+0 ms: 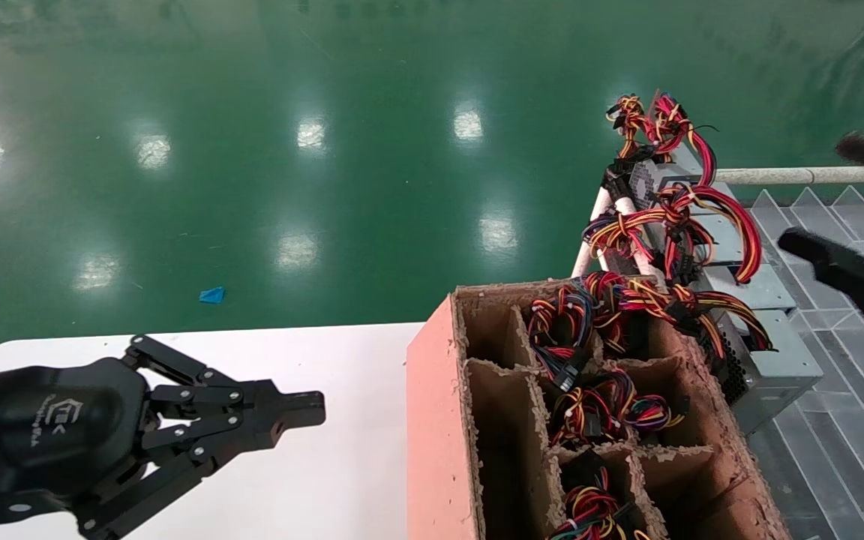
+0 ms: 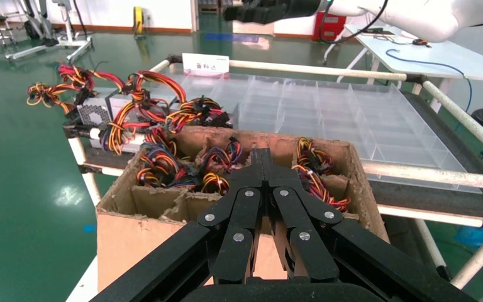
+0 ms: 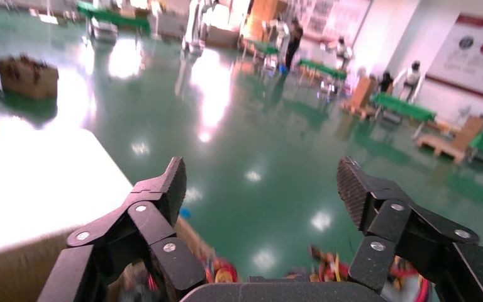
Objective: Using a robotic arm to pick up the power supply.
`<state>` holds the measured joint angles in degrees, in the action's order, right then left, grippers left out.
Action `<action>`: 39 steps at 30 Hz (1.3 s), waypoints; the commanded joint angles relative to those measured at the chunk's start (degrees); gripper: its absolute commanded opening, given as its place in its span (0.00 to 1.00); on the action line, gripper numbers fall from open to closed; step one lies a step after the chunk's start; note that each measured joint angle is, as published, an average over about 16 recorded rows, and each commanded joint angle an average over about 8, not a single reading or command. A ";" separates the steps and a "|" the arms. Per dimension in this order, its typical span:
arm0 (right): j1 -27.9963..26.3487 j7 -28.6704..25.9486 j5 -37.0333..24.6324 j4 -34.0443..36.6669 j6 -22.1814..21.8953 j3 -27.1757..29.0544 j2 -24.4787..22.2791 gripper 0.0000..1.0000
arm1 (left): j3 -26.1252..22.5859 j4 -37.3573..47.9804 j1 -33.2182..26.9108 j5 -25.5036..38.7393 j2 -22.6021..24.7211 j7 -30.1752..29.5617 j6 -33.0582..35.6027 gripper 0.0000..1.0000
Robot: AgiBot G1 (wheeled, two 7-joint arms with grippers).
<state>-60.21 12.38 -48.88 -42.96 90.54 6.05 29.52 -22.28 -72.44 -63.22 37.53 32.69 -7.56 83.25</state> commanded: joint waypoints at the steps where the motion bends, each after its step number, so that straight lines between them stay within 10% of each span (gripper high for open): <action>1: 0.50 -0.22 1.42 -0.74 0.21 0.11 0.09 1.00 | 0.00 0.00 0.00 0.00 0.00 0.00 0.00 0.00; 18: -0.22 -6.86 2.81 -9.33 -1.23 -6.36 1.68 1.00 | -0.01 0.00 0.00 0.00 0.00 0.00 0.00 0.00; 26: -0.44 -10.04 3.63 -13.48 -1.94 -9.42 2.43 1.00 | -0.01 0.00 0.00 -0.01 0.00 0.00 0.00 1.00; 39: -0.80 -15.22 4.97 -20.26 -3.09 -14.43 3.64 1.00 | -0.01 0.00 0.00 -0.01 -0.01 0.01 -0.01 1.00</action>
<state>-61.01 -2.83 -43.91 -63.21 87.45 -8.37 33.16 -22.29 -72.44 -63.22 37.52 32.68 -7.55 83.24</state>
